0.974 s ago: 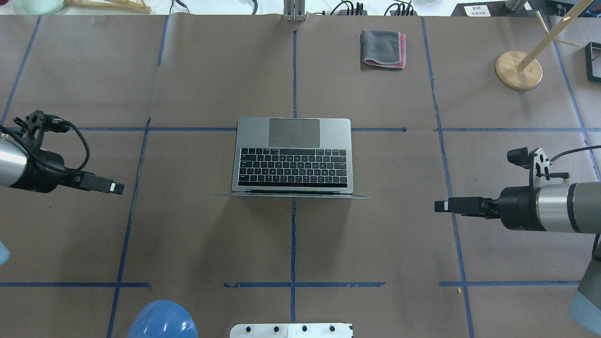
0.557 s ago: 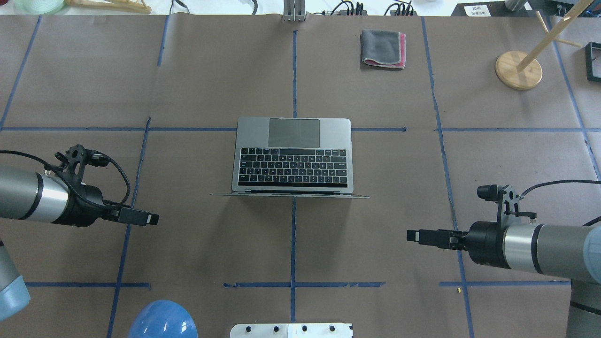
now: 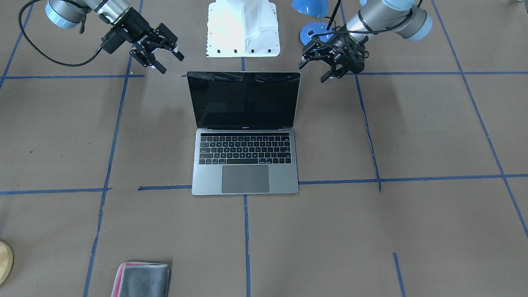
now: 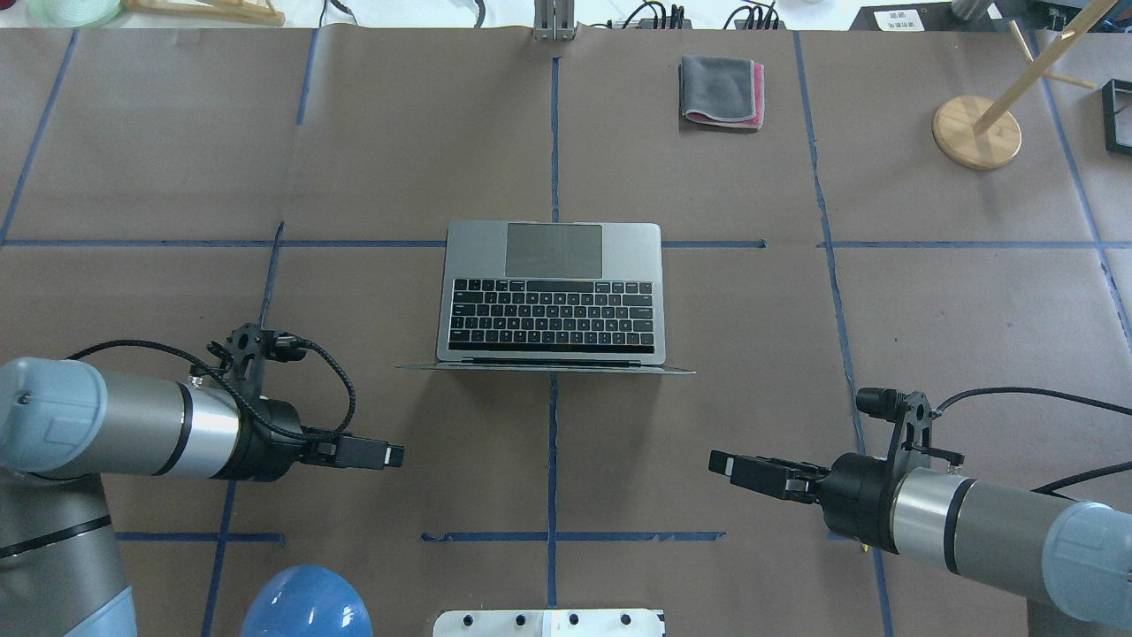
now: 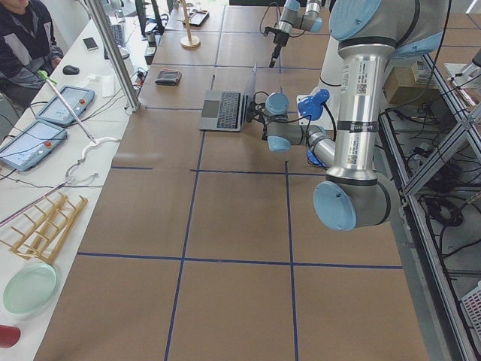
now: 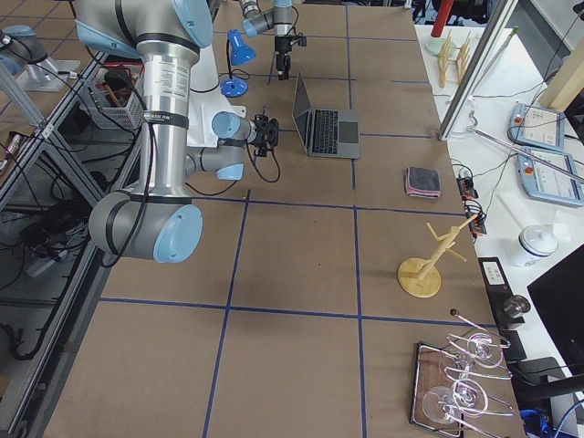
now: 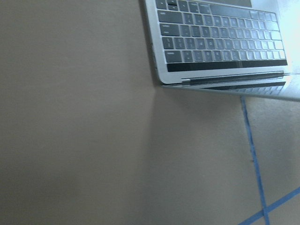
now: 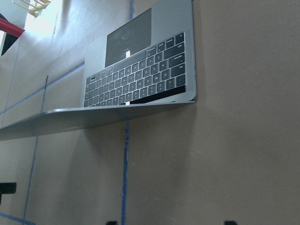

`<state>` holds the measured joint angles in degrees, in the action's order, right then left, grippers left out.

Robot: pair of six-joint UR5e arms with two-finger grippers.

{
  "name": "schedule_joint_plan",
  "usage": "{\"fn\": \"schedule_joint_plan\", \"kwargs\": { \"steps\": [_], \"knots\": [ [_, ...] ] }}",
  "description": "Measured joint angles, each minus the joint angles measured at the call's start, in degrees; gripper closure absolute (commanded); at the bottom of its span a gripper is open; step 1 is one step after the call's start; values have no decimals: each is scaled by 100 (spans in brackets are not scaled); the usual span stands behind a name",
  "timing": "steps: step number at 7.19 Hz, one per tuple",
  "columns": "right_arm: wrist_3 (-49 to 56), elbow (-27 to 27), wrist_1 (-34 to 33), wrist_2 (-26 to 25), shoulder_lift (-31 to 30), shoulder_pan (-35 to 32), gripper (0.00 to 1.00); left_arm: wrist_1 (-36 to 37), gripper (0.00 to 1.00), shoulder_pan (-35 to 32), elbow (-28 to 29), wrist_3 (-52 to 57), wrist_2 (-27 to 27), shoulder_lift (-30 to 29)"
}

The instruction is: Close laptop

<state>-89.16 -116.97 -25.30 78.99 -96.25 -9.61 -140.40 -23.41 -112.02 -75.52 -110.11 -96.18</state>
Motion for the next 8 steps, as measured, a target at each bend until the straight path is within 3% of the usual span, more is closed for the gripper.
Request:
{"fn": "schedule_joint_plan", "kwargs": {
  "steps": [1, 5, 8],
  "knots": [
    [-82, 11, -21, -145, 163, 58, 91, 8, 95, 69, 19, -247, 18, -184],
    [-140, 42, -791, -265, 1043, 87, 99, 13, 100, 108, 62, -460, 183, -406],
    [-135, 45, -1004, -275, 1200, -46, 99, 13, 100, 68, 77, -585, 382, -476]
  ]
}}
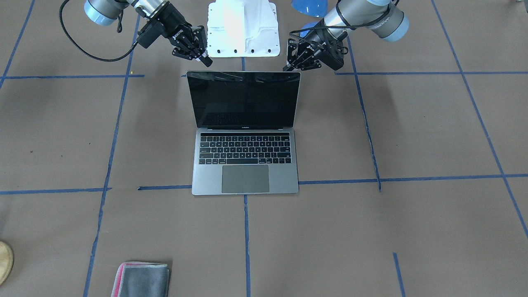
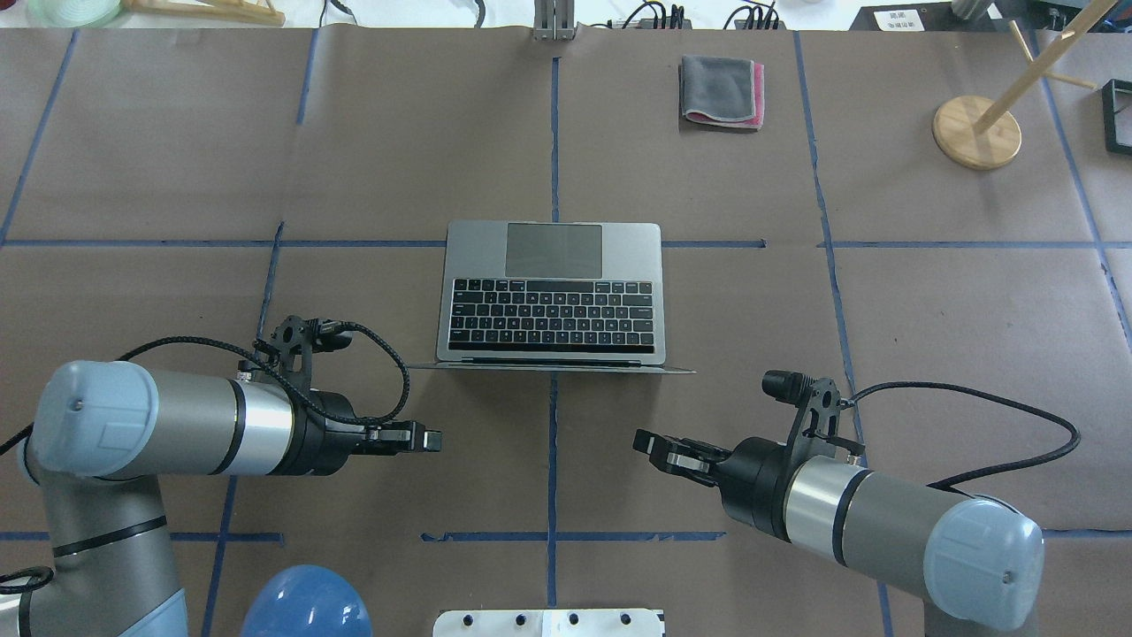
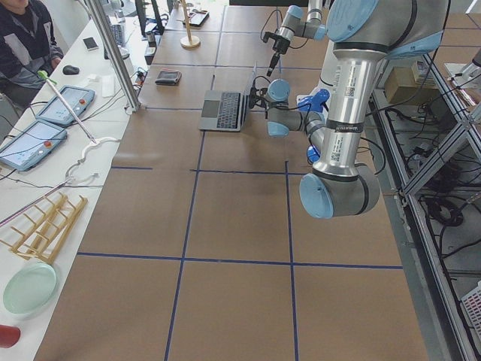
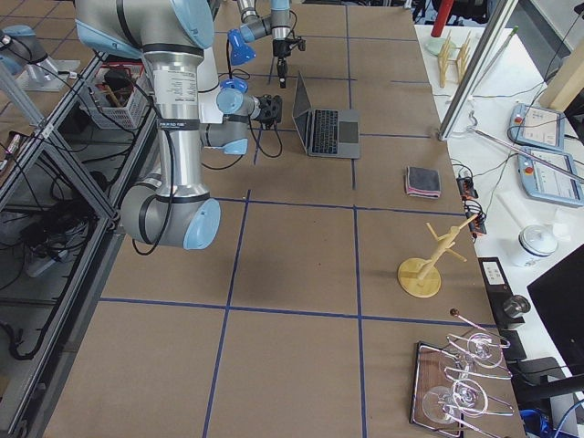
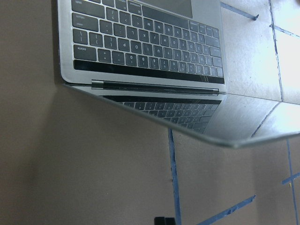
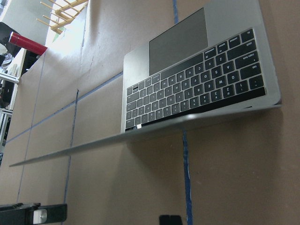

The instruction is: Close laptop

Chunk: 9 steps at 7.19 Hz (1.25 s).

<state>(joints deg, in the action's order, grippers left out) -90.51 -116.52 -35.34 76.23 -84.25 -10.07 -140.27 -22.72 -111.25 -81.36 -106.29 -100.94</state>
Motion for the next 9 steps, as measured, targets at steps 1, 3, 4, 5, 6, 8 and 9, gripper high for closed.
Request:
{"fn": "schedule_joint_plan", "kwargs": {
  "steps": [1, 3, 4, 5, 6, 8, 9],
  "knots": [
    [4, 3, -230, 0, 92, -131, 99, 0, 100, -44, 3, -7, 64, -11],
    [7, 6, -778, 5, 307, -330, 99, 12, 100, -100, 15, -11, 203, -75],
    [7, 6, -910, 10, 346, -392, 99, 18, 100, -124, 23, -13, 228, -93],
    [9, 6, -959, 20, 361, -445, 99, 25, 100, -158, 28, -19, 236, -98],
    [13, 6, -976, 27, 372, -491, 99, 34, 100, -224, 45, -25, 239, -109],
    [16, 9, -989, 38, 384, -573, 99, 48, 100, -405, 147, -22, 232, -160],
    [16, 16, -994, 40, 405, -616, 99, 51, 100, -477, 217, -21, 227, -217]
  ]
}}
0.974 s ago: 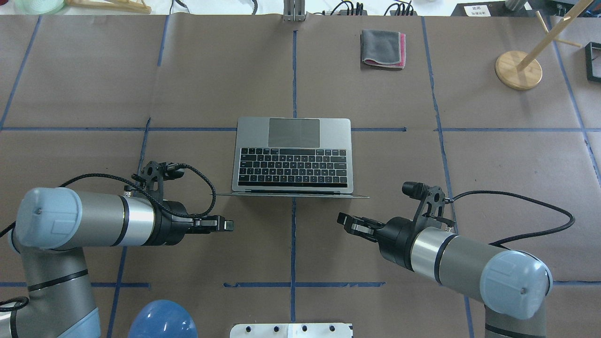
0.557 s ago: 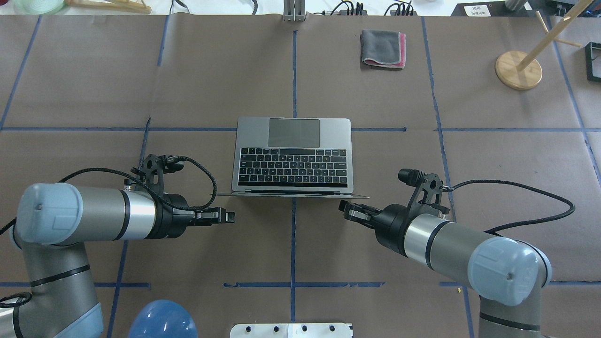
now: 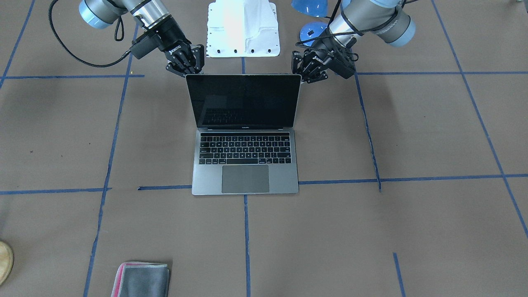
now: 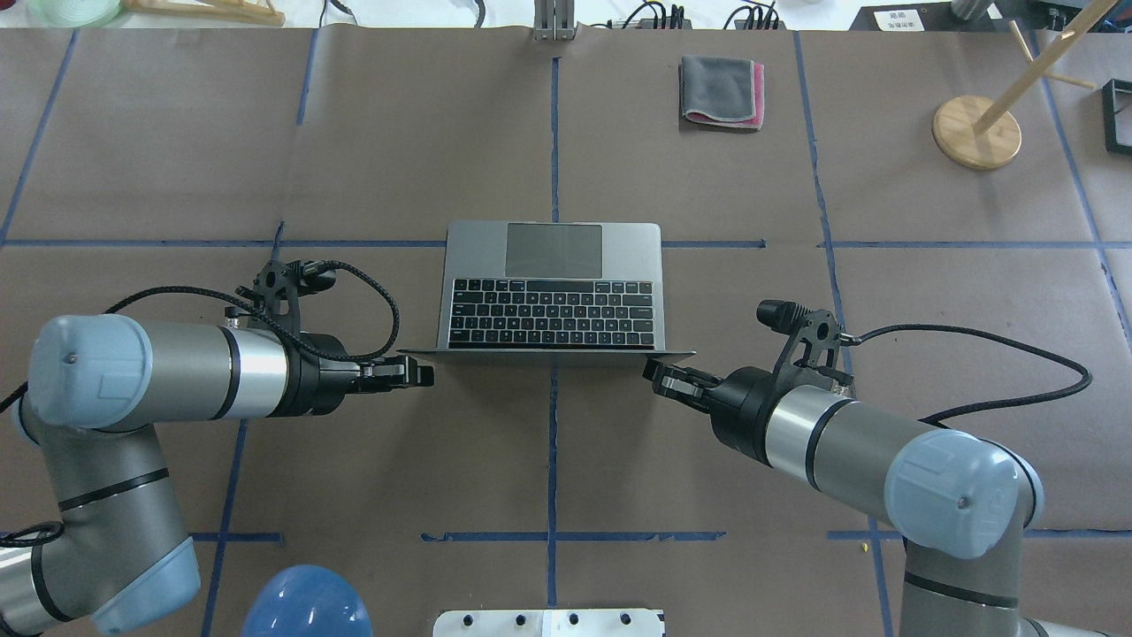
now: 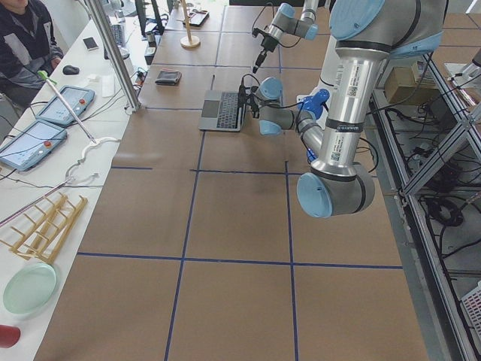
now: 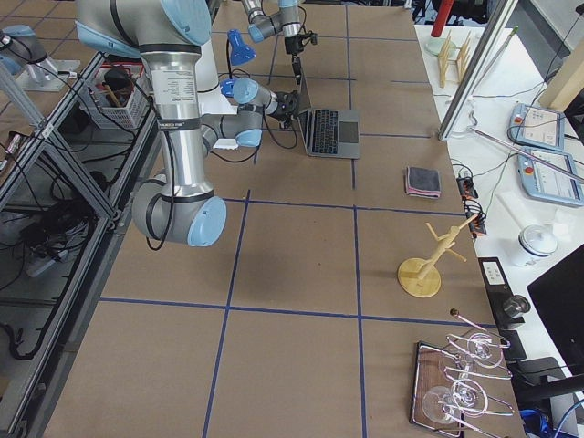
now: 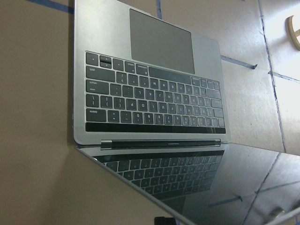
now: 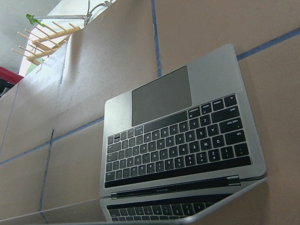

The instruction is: Close laptop

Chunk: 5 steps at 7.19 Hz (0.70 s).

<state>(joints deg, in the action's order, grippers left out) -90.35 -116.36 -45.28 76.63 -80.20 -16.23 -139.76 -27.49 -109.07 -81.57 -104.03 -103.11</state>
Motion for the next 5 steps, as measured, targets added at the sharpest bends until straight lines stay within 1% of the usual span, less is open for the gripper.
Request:
{"fn": "schedule_joint_plan", "kwargs": {
  "steps": [3, 5],
  "knots": [
    [0, 16, -165, 40, 84, -162, 99, 19, 100, -150, 73, -7, -12, -82],
    [0, 37, -259, 178, 105, -356, 99, 29, 100, -207, 93, -8, -20, -96]
  ]
}}
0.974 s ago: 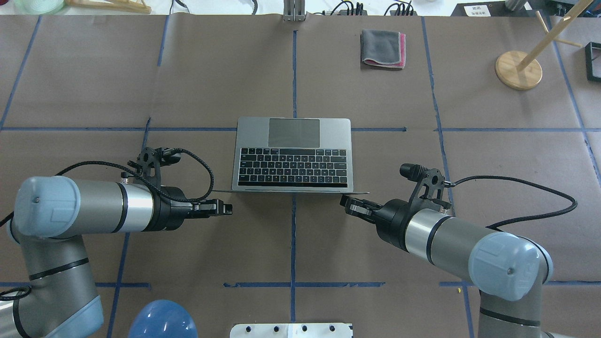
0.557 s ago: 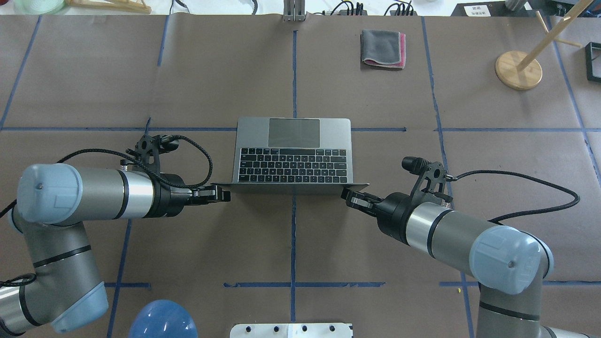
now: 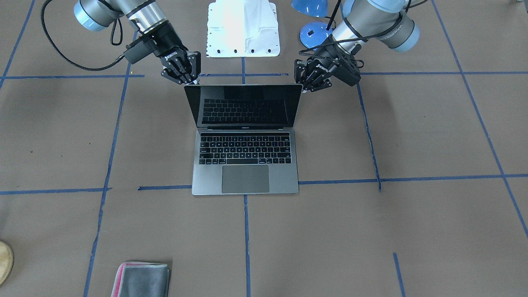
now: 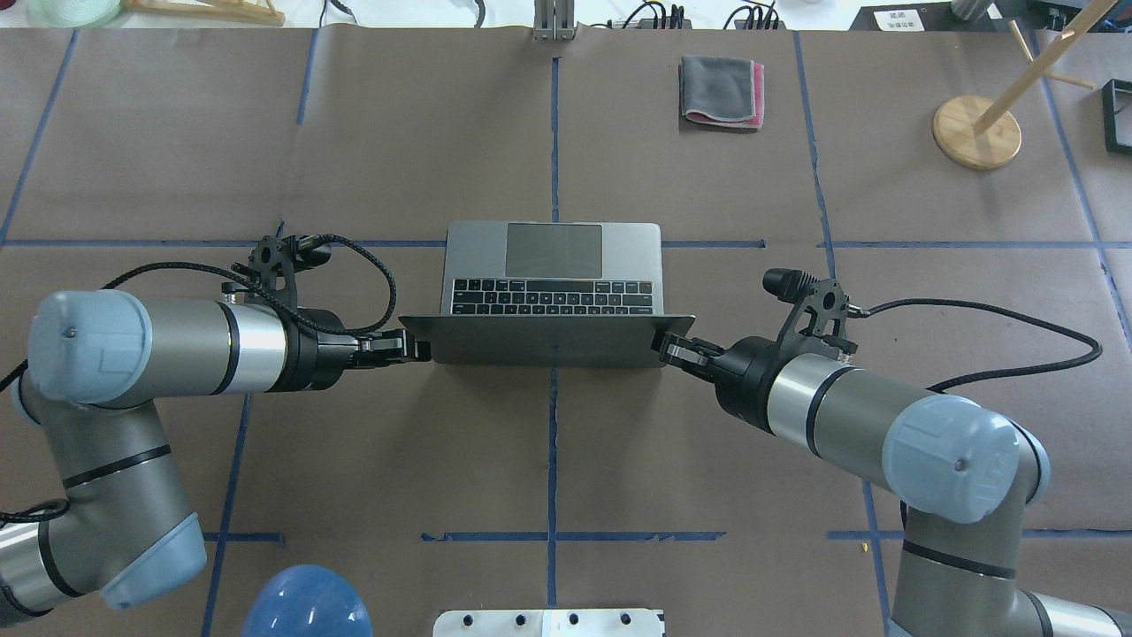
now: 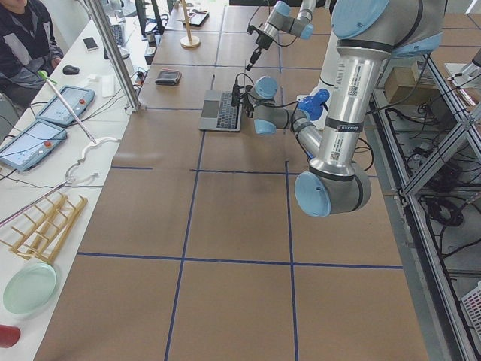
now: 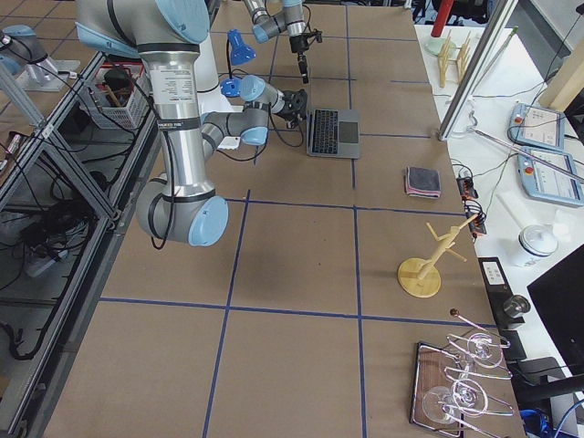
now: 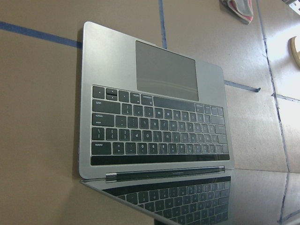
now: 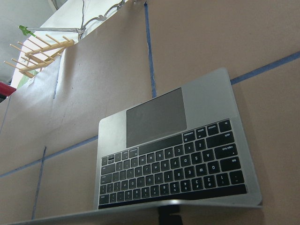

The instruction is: Close laptop

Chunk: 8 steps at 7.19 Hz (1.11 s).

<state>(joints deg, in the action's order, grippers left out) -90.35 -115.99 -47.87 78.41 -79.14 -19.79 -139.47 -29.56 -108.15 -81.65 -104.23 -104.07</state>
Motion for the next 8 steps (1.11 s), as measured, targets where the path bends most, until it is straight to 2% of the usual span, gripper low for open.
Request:
{"fn": "schedule_joint_plan", "kwargs": {
  "steps": [5, 8],
  "knots": [
    [6, 176, -489, 192, 399, -316, 99, 85, 100, -228, 308, 0, -14, -234],
    [3, 437, -549, 410, 541, -530, 99, 128, 100, -317, 497, -2, -27, -371]
  ]
}}
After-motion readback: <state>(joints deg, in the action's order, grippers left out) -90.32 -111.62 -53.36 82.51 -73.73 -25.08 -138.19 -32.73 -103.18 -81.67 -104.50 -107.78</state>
